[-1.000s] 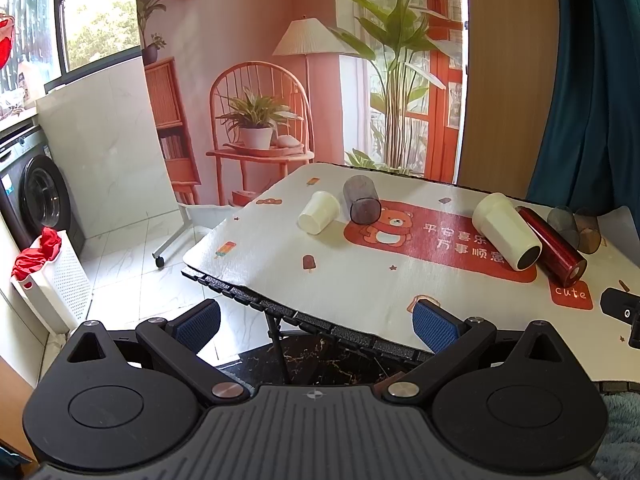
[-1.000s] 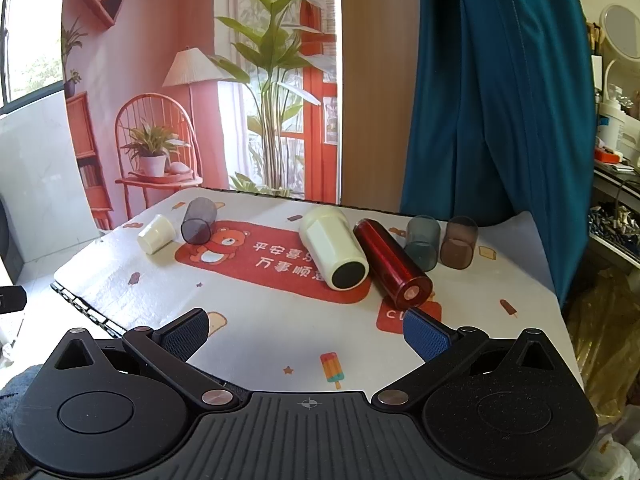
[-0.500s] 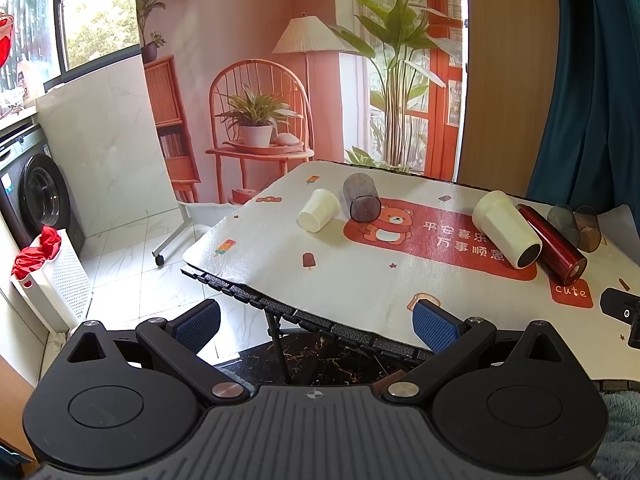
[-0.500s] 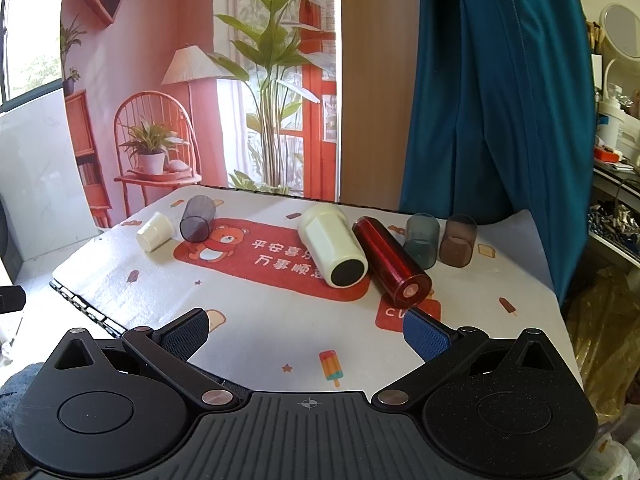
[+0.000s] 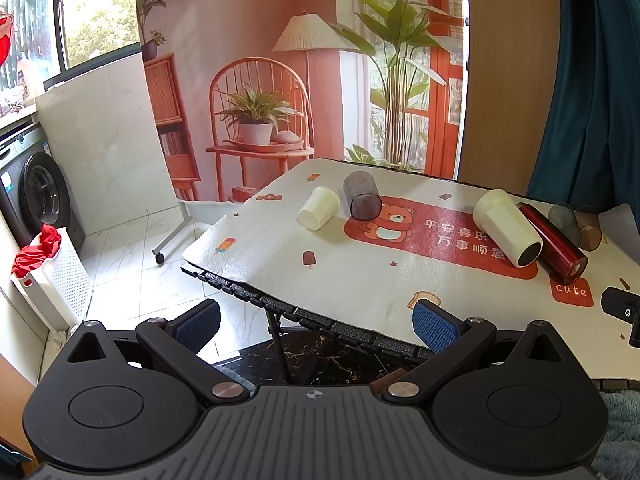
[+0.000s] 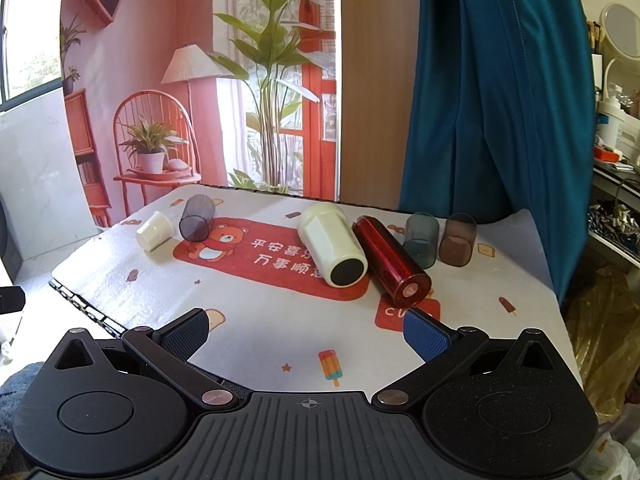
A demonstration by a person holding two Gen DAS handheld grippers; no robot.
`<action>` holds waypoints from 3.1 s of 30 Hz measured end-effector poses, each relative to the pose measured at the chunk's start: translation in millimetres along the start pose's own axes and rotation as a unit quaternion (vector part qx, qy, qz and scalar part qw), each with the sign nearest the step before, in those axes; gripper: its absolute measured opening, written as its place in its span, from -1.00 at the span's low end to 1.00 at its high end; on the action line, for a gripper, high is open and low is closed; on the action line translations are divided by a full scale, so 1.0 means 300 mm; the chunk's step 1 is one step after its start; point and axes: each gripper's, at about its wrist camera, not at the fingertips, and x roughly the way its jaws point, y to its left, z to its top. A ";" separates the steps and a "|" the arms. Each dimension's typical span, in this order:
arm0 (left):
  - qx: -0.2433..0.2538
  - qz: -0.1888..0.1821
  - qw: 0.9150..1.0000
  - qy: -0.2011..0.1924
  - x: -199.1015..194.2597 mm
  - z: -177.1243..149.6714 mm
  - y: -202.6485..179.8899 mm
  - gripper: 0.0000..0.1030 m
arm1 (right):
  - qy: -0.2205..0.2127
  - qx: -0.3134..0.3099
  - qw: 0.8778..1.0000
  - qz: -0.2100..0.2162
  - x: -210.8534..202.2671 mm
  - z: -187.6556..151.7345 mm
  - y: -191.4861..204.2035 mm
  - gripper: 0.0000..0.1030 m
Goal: Flip cup upright
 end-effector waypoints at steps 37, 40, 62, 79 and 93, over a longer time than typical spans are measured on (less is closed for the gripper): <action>-0.014 -0.006 1.000 0.006 0.003 0.012 0.008 1.00 | 0.005 0.000 1.000 0.002 0.009 -0.004 0.000 1.00; -0.010 -0.011 1.000 -0.002 0.007 0.023 0.009 1.00 | 0.005 -0.001 1.000 0.004 0.026 -0.014 -0.011 1.00; 0.004 -0.006 0.999 0.052 0.529 0.254 -0.014 0.99 | -0.007 -0.024 0.997 0.069 0.310 0.123 -0.031 0.99; 0.011 -0.027 0.997 0.075 1.251 0.576 -0.238 0.80 | 0.078 0.006 0.996 0.038 0.690 0.133 -0.063 1.00; 0.054 -0.018 0.992 0.109 1.456 0.579 -0.344 0.12 | 0.115 0.029 0.992 0.041 0.803 0.126 -0.112 1.00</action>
